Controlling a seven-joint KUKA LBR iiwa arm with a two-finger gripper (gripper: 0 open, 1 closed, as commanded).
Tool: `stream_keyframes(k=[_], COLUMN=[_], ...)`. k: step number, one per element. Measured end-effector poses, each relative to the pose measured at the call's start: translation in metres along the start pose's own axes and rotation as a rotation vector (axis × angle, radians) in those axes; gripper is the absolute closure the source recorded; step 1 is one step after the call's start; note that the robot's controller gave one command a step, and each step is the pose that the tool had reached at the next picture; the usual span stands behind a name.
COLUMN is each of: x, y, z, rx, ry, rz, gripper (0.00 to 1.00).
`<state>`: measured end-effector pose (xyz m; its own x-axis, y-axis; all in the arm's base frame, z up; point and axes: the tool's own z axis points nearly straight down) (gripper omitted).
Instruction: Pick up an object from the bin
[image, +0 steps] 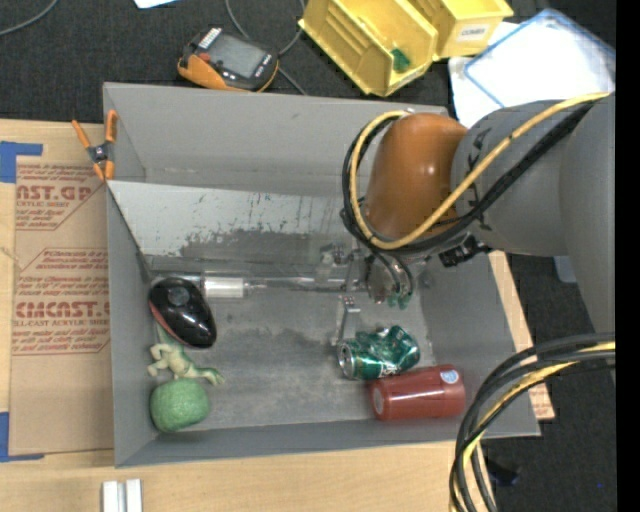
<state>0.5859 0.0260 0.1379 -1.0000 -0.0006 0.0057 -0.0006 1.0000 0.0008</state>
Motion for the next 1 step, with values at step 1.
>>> stream_keyframes(k=[1], x=[-0.0017], y=[0.0], z=[-0.0048], rx=[0.0], ry=[-0.007], rz=[0.0], gripper=[0.0])
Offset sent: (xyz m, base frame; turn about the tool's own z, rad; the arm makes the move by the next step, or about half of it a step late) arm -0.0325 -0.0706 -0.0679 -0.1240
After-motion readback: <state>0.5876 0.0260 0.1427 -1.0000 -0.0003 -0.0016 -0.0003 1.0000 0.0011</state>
